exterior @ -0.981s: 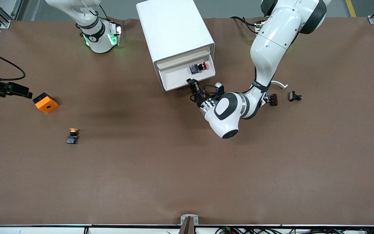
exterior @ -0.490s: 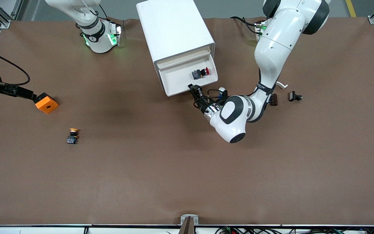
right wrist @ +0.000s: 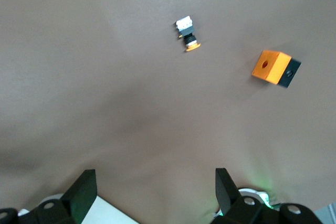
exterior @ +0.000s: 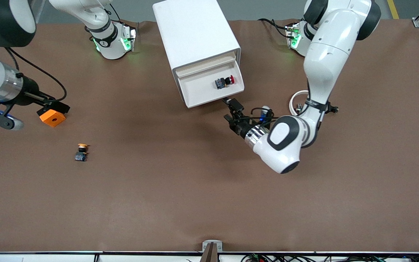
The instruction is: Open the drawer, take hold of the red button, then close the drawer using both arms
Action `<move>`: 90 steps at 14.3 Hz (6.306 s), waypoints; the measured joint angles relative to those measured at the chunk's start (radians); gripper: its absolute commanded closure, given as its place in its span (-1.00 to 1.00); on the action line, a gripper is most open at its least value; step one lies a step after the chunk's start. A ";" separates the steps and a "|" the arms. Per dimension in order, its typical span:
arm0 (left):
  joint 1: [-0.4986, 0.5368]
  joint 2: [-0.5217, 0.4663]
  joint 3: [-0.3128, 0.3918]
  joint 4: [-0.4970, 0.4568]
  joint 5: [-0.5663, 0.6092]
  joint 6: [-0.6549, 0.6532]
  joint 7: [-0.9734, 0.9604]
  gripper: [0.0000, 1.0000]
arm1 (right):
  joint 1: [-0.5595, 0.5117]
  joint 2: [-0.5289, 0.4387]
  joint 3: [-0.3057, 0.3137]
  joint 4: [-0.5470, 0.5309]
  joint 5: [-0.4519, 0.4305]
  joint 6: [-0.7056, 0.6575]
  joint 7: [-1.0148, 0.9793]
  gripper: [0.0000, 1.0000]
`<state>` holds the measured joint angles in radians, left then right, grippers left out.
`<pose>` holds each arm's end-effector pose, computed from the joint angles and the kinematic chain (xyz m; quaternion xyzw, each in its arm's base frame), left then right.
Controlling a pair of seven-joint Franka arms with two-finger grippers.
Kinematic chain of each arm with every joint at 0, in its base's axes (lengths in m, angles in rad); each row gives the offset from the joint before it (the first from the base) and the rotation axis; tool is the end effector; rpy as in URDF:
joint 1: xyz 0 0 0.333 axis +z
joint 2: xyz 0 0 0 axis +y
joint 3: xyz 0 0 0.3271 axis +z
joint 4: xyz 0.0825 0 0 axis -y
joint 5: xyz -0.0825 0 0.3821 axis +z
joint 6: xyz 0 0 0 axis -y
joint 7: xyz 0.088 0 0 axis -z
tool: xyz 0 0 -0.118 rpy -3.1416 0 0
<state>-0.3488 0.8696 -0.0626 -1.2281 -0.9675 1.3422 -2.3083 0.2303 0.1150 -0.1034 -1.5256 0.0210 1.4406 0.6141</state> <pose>0.5927 -0.3665 0.2704 -0.4159 -0.6998 0.5399 0.2140 0.5637 0.0779 0.5713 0.9657 -0.2399 -0.0944 0.0318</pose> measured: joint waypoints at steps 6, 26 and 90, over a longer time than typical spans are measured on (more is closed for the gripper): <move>0.086 -0.030 0.000 0.044 0.175 -0.060 0.118 -1.00 | 0.270 0.002 0.006 0.000 0.004 0.004 0.427 -1.00; 0.099 -0.316 0.002 0.049 1.025 0.044 1.268 -1.00 | 0.701 0.280 0.006 0.017 0.180 0.313 1.315 -1.00; -0.268 -0.362 -0.324 -0.580 0.927 0.837 0.948 -1.00 | 0.068 0.215 -0.031 -0.333 -0.001 0.637 -0.273 1.00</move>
<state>-0.6166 0.5081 -0.3868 -1.8079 -0.0406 2.1789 -1.3607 0.2985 0.3303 -0.1341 -1.8585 0.0203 2.0777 0.3410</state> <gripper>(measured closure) 0.000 0.595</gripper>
